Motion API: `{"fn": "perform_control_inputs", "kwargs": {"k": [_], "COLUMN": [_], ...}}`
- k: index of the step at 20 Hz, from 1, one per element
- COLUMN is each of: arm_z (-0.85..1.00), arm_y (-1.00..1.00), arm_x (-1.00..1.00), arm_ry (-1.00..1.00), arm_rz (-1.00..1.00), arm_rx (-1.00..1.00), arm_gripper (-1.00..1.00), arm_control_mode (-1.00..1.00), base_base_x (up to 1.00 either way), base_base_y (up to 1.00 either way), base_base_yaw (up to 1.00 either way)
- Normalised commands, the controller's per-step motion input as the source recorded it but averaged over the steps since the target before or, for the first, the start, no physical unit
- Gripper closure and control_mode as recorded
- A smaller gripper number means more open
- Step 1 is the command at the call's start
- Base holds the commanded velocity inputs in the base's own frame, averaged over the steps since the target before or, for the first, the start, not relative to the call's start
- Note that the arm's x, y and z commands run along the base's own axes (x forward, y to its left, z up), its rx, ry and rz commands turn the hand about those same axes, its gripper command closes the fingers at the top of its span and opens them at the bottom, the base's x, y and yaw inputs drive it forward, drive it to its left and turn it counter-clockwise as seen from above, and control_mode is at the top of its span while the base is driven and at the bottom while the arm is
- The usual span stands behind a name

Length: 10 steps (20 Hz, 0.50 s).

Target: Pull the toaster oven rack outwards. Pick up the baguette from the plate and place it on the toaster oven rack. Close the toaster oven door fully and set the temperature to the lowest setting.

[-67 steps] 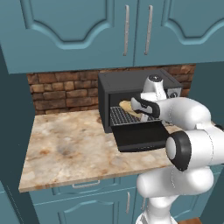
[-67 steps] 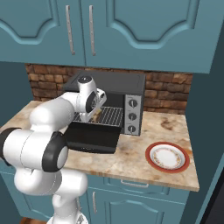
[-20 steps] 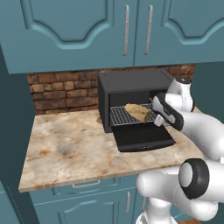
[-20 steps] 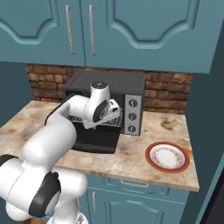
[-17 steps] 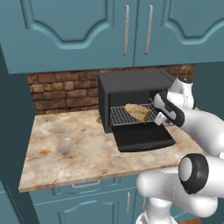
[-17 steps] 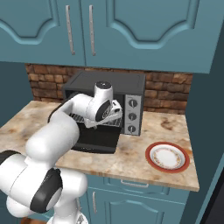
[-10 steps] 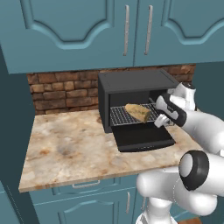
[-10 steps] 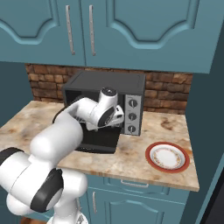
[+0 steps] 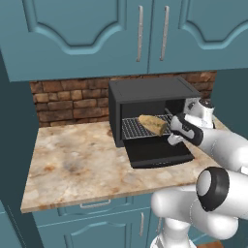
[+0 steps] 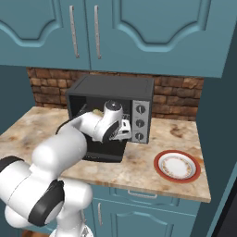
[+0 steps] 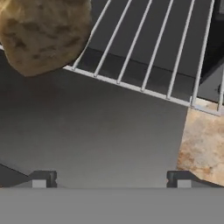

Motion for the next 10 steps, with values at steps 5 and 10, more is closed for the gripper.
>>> {"fn": "perform_control_inputs", "kwargs": {"k": [5,10], "arm_z": [-0.04,-0.13], "arm_y": [0.00,0.00], "arm_x": [0.21,0.09], "arm_ry": [-0.01,-0.11], "arm_rz": [-0.32,-0.14], "arm_rx": [0.00,0.03], "arm_gripper": [-1.00,-1.00], "arm_control_mode": [-1.00,-1.00], "base_base_x": [0.00,0.00], "base_base_y": [0.00,0.00], "base_base_yaw": [0.00,0.00]}}
